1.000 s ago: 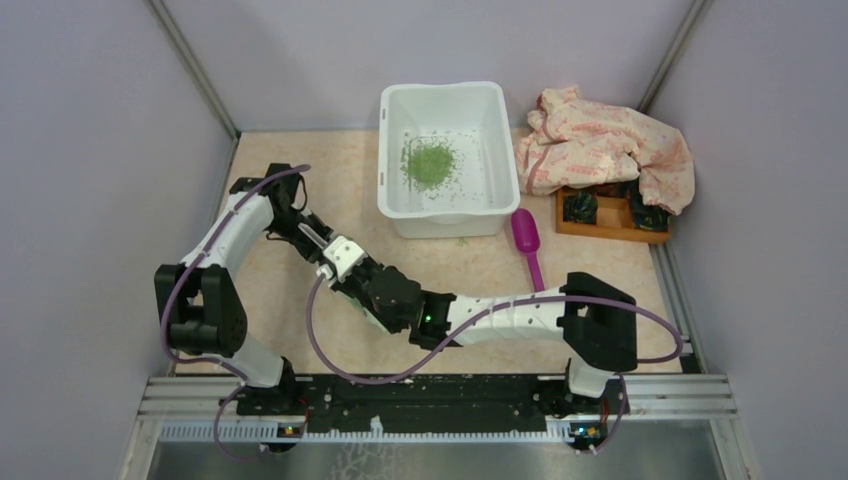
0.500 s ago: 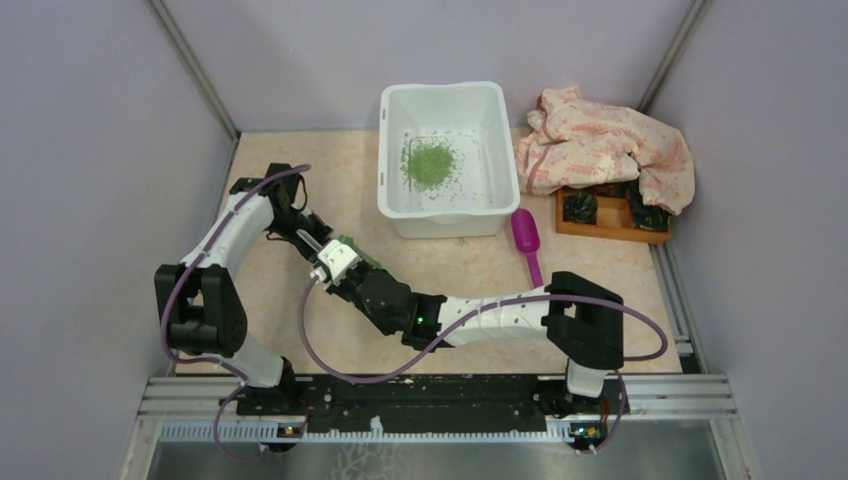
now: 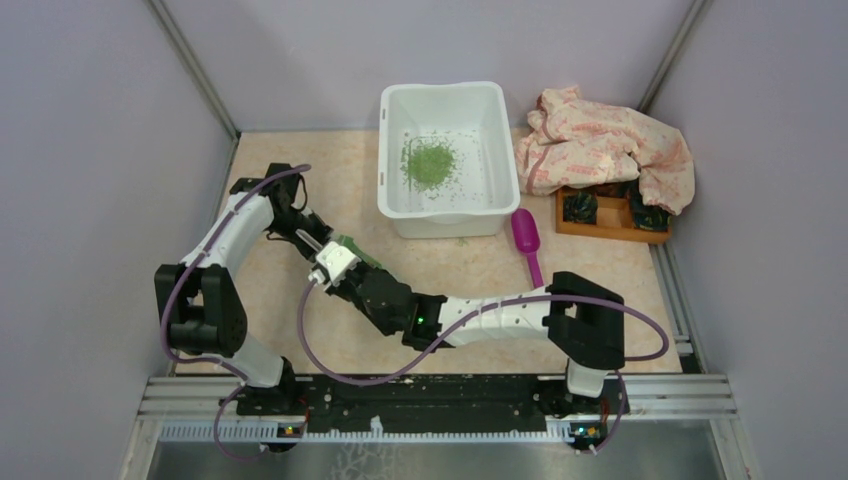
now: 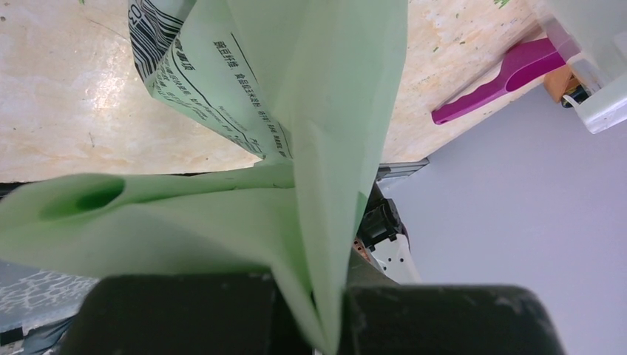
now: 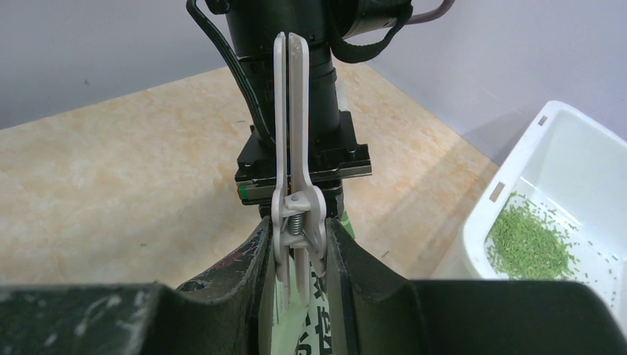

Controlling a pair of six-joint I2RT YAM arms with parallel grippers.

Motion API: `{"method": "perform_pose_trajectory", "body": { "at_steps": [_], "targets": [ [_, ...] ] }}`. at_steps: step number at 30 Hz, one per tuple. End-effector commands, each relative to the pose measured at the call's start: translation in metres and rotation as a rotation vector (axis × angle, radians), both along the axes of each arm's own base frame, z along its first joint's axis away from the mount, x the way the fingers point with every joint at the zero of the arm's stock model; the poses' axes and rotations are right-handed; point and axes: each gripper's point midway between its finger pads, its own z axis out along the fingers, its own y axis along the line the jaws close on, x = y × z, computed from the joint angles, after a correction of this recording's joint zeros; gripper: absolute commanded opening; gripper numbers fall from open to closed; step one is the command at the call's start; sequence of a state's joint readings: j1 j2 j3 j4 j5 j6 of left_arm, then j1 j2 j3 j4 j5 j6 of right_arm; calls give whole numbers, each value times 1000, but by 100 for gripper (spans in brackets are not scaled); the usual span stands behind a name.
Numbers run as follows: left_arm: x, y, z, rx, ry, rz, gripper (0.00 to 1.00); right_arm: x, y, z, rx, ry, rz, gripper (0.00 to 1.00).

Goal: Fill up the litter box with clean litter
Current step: Clamp the cat litter bag at the center of the board.

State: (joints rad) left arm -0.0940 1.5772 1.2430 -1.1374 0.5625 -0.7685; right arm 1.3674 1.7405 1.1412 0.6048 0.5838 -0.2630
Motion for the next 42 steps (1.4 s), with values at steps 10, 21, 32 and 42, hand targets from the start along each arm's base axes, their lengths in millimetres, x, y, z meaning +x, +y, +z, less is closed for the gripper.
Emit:
{"method": "perform_pose_trajectory", "body": {
  "at_steps": [10,21,32,42],
  "targets": [
    [-5,-6,5,-47,23,-15,0,-3,-12,65,130,-86,-52,0],
    [-5,-7,5,-49,22,-13,0,-1,-14,63,135,-86,-66,0],
    [-5,-7,5,-51,21,-15,0,1,-8,41,119,-41,-56,0],
    [-5,-8,5,-57,22,-14,0,7,-6,19,90,-10,-67,0]
  ]
}}
